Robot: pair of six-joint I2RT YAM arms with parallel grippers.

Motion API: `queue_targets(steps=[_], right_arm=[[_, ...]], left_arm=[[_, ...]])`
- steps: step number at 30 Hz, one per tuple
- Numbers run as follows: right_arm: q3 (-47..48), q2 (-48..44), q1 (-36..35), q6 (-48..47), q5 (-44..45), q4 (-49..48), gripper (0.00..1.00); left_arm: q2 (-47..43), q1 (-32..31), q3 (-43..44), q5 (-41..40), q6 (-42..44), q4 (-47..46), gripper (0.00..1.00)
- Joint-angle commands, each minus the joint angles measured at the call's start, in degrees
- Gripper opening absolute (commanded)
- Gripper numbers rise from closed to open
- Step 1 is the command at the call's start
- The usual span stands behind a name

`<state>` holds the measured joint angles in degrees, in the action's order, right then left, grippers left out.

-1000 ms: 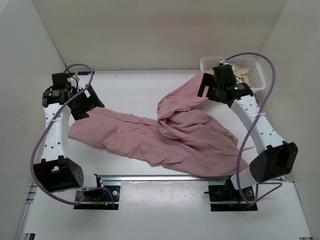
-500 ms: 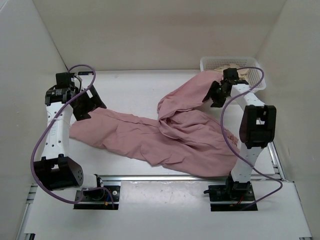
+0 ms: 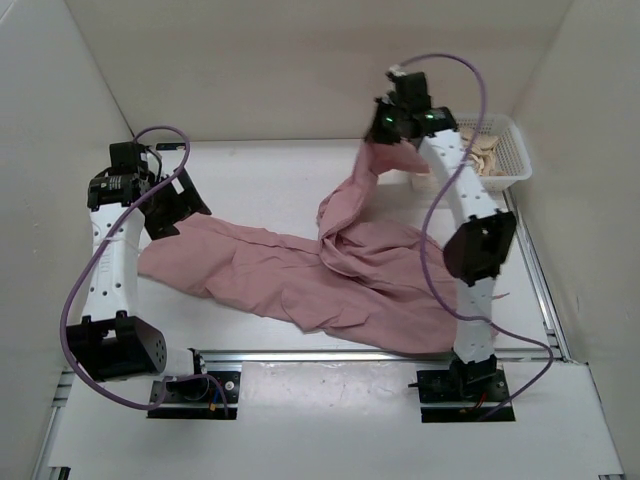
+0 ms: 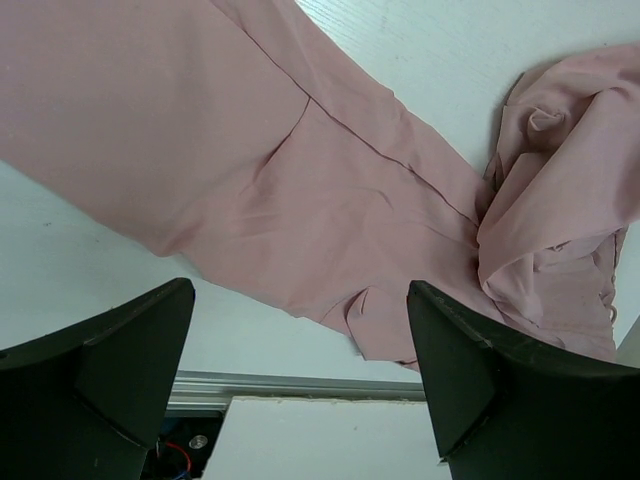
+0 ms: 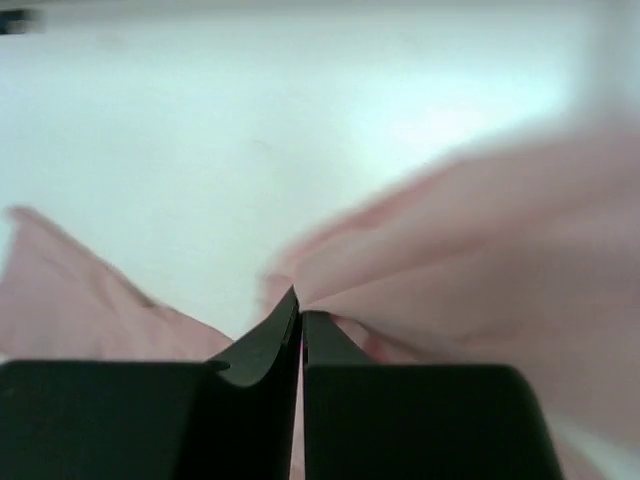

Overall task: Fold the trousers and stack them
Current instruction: Flatten the trousers out

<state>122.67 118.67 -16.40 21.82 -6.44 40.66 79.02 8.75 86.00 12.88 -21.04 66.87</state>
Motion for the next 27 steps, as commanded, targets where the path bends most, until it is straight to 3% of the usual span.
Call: queue_targets(steps=[1,4,6,7,8,9,11,19,20,21,23,24,25,27], right_arm=[[21.77,11.34,-8.72,-5.04,2.13,8.53,0.0],[30.76,18.41,-10.84,-3.02,-3.92,6.46,0.03],[30.78,18.96,-12.86,-1.97,-5.51,5.31,0.17],[27.65,17.92,-12.86,-1.96,-6.73,4.78,0.29],[25.88,17.04,-13.73,-3.53,-6.75,4.25,0.75],[23.86,14.42,-13.74,-4.06,-6.75,4.25,0.87],[16.84,10.72,-13.74,-4.07,-3.69,4.25,1.0],[-5.84,-17.22,-6.11,-1.62,5.28,1.17,1.0],[-12.13,-22.12,-5.05,-0.83,6.16,0.3,0.94],[-15.24,-24.17,-3.91,-0.21,6.17,-0.32,0.72],[-21.32,-26.47,-0.57,0.41,4.78,-0.85,0.46],[-22.12,-26.47,1.27,0.41,3.64,-0.85,0.21],[-22.13,-25.34,1.81,0.41,-0.38,-0.85,0.16],[-20.64,-22.89,1.81,0.41,-3.83,0.02,0.17]], left_arm=[[-0.89,-0.32,0.49,-0.05,-0.41,0.45,1.0],[-2.64,-0.32,0.49,-2.42,-0.94,1.85,1.0],[-3.53,-0.32,0.49,-3.22,-0.94,2.56,1.0],[-4.83,-0.32,0.49,-4.0,-0.94,2.56,1.0],[-4.84,-0.32,-0.29,-4.01,-0.94,2.56,1.0],[-4.84,-0.32,-1.43,-4.01,-0.94,2.56,1.0],[-5.37,-0.32,-2.84,-2.78,-0.94,1.16,1.0],[-4.84,-0.32,-13.99,-1.29,-4.98,-5.69,1.0],[-4.84,-0.32,-14.88,-0.59,-5.76,-6.57,1.0],[-4.84,-1.19,-15.5,0.73,-5.77,-8.23,1.0],[-2.48,-3.03,-14.99,0.22,-6.3,-8.95,1.0],[-1.6,-4.78,-14.28,-0.31,-6.82,-8.95,1.0],[-0.03,-5.49,-12.8,-0.32,-6.82,-8.95,1.0],[0.61,-6.73,-11.56,-1.01,-6.82,-8.95,1.0]])
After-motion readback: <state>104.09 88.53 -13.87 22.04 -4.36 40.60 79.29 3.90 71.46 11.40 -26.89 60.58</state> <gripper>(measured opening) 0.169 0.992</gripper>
